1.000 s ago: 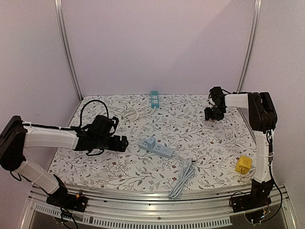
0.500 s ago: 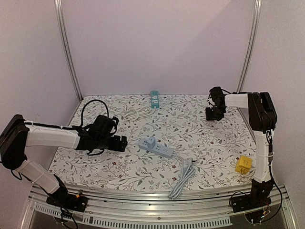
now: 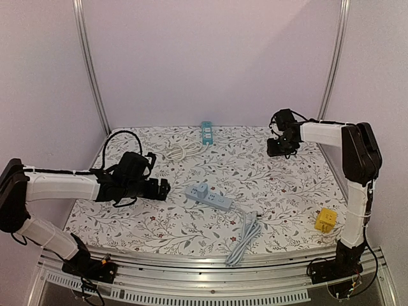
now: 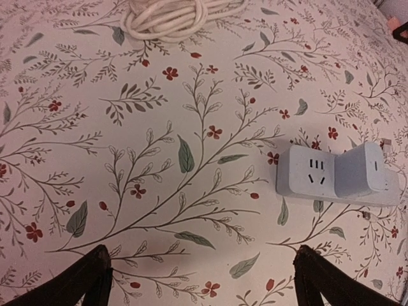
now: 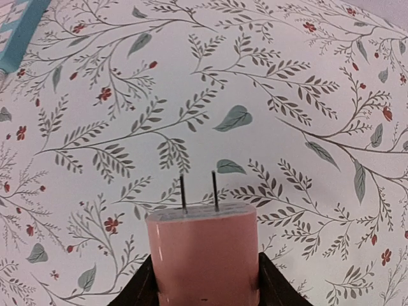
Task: Insert the plug
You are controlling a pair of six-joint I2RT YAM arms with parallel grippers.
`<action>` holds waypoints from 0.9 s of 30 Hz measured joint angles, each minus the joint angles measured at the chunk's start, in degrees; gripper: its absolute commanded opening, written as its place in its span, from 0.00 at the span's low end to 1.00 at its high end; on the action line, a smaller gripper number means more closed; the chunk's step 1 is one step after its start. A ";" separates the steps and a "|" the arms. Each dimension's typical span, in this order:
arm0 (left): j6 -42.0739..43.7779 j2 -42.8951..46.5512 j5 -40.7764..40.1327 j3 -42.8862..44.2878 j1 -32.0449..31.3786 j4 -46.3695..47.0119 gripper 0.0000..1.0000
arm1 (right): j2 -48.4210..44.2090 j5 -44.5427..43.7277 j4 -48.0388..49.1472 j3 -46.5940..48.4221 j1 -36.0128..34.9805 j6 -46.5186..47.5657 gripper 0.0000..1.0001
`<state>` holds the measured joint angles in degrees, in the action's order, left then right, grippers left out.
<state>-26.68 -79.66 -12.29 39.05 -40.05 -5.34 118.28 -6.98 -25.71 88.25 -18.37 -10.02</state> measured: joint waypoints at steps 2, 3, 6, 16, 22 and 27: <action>-0.15 0.68 0.42 -0.59 0.39 0.17 0.99 | -2.93 0.04 1.44 -1.66 -2.29 0.00 0.18; -0.33 1.05 0.61 -0.79 0.63 0.22 0.99 | -4.55 0.07 2.34 -2.78 -3.52 0.00 0.18; -0.83 2.32 1.42 -1.25 1.29 0.44 0.99 | -9.09 0.55 5.31 -6.34 -7.10 0.02 0.19; -2.89 3.82 6.43 -1.57 2.03 5.40 0.99 | -20.63 4.17 17.62 -20.15 -16.20 1.03 0.18; -4.37 -0.35 14.86 0.50 2.10 11.08 0.94 | -24.98 6.25 25.05 -25.66 -21.40 2.84 0.18; -4.87 -3.67 21.09 3.80 2.10 14.12 0.92 | -26.38 6.84 28.79 -27.74 -24.50 4.35 0.18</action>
<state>-31.55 -83.33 8.80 42.85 -37.95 8.78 91.90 -0.14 3.07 60.51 -42.87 -5.67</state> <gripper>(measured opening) 0.930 0.445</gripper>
